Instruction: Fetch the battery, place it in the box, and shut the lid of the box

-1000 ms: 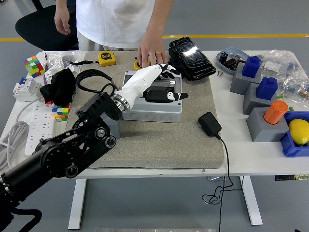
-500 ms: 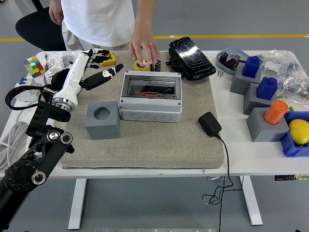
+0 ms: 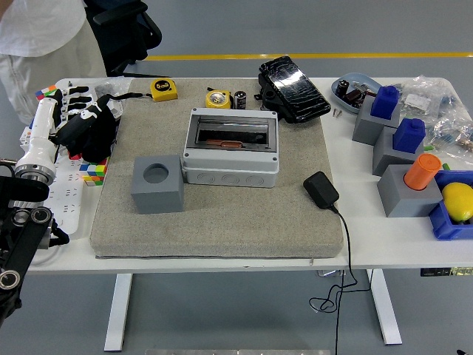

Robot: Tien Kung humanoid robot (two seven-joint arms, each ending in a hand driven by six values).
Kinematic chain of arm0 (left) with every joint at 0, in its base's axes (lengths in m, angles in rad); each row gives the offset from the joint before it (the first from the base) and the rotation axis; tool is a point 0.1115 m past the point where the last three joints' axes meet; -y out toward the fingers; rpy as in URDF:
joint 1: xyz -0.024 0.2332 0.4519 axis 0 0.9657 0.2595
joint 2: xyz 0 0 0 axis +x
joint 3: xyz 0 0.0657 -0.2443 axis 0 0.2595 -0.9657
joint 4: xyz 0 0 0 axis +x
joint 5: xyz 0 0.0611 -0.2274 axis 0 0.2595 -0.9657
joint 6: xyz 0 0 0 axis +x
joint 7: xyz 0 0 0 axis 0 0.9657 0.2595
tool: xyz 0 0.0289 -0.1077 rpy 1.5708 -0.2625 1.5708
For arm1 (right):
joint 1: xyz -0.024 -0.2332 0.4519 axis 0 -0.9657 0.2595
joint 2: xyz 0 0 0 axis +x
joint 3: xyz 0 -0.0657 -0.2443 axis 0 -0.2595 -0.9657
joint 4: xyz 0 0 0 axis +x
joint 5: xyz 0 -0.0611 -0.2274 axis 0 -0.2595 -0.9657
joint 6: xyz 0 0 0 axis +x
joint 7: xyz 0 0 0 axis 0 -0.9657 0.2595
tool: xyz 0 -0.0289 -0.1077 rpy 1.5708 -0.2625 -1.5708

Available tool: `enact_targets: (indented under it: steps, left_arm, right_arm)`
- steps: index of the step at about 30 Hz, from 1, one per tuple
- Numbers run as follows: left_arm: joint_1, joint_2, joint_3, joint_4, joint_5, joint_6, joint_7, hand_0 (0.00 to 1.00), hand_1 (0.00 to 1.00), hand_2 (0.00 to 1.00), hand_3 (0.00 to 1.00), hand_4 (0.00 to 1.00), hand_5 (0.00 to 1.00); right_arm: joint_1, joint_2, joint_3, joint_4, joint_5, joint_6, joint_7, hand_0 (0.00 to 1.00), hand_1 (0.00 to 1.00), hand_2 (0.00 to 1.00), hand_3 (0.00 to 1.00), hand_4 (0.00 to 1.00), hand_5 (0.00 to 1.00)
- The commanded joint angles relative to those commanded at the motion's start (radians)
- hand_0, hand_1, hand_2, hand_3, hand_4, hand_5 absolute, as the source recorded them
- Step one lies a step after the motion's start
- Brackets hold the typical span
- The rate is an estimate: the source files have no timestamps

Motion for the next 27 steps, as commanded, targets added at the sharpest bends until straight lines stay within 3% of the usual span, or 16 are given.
enact_targets:
  steps: [11, 16, 27]
  left_arm:
    - [0.0, 0.005, -0.043, 0.01, -0.071, -0.004, -0.026, 0.571, 0.683, 0.66, 0.693, 0.998, 0.58]
    - [-0.021, 0.016, -0.038, 0.023, -0.055, -0.007, -0.026, 0.544, 0.675, 0.65, 0.682, 0.998, 0.573]
    - [0.004, 0.013, -0.036, 0.007, -0.051, -0.023, -0.019, 0.548, 0.672, 0.644, 0.678, 0.998, 0.563]
  right_arm:
    - [0.011, -0.001, -0.011, -0.001, 0.003, -0.001, -0.001, 0.577, 0.626, 0.654, 0.554, 0.958, 0.482]
    - [0.032, -0.004, -0.034, 0.004, -0.001, 0.001, -0.003, 0.577, 0.626, 0.654, 0.554, 0.958, 0.481]
    - [0.013, -0.012, 0.001, -0.002, -0.008, -0.004, -0.009, 0.577, 0.627, 0.655, 0.554, 0.956, 0.485]
